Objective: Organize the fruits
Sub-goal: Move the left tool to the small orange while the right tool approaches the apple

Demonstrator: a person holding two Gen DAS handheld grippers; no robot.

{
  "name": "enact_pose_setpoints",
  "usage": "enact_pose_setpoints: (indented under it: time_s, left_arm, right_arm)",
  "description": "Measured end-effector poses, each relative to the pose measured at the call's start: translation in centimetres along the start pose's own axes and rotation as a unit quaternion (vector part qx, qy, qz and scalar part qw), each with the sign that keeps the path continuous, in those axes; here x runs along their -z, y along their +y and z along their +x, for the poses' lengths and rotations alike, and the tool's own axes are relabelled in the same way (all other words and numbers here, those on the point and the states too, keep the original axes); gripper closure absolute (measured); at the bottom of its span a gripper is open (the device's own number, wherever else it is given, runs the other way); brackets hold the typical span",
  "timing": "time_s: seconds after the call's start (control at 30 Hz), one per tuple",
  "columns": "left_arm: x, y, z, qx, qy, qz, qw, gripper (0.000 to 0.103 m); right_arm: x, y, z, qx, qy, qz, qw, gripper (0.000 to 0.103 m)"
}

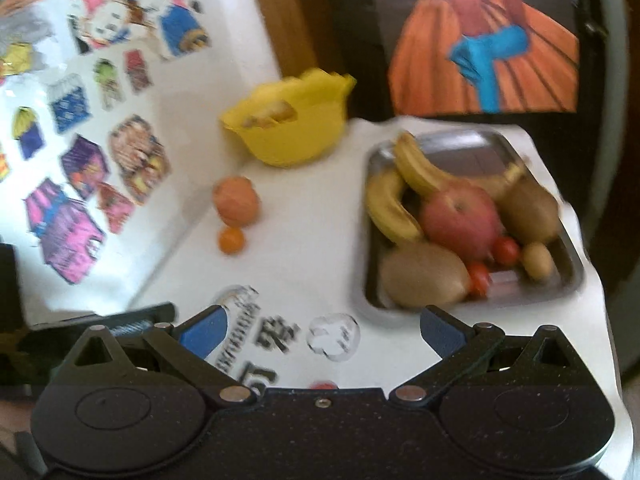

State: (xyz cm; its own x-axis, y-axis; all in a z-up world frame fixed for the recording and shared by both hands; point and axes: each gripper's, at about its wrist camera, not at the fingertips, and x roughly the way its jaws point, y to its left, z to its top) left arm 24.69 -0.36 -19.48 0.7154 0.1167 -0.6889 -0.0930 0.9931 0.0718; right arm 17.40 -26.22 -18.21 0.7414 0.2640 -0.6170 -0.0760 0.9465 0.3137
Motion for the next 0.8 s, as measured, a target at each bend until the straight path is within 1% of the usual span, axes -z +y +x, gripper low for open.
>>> enact_pose_setpoints:
  time_s: [0.1,0.23,0.37,0.5,0.6,0.67,0.8]
  left_arm:
    - [-0.5,-0.4,0.7,0.008,-0.003,0.004,1.0,0.0]
    - [-1.3,-1.2,2.0,0.023,-0.005,0.014,0.9996,0.0]
    - [-2.1,-2.3,3.5,0.036,-0.012,0.036,0.9986,0.0]
    - [-2.9,-3.4,4.7,0.039,-0.025,0.059,0.9972,0.0]
    - [-3.5,-4.1,5.7,0.037,-0.026,0.07,0.9965,0.0]
    - [-3.7,-4.1,6.4,0.036,-0.025,0.071,0.9965,0.0]
    - [-4.2,-3.8,7.4,0.041,-0.024,0.057,0.9972,0.0]
  right_arm:
    - [-1.4,0.2,0.4,-0.019,-0.015,-0.03,0.999,0.001]
    - [-3.8,0.2,2.5,-0.035,-0.022,-0.056,0.998,0.001]
    - [-6.2,0.1,5.6,-0.049,-0.015,-0.051,0.997,0.001]
    - [-8.2,0.4,9.5,-0.075,0.004,-0.063,0.995,0.001]
    - [-9.3,0.3,12.6,-0.103,0.034,-0.053,0.993,0.001]
    - [-9.8,0.2,14.4,-0.124,0.05,-0.037,0.99,0.001]
    - [-10.2,1.2,17.0,-0.131,0.07,-0.037,0.988,0.001]
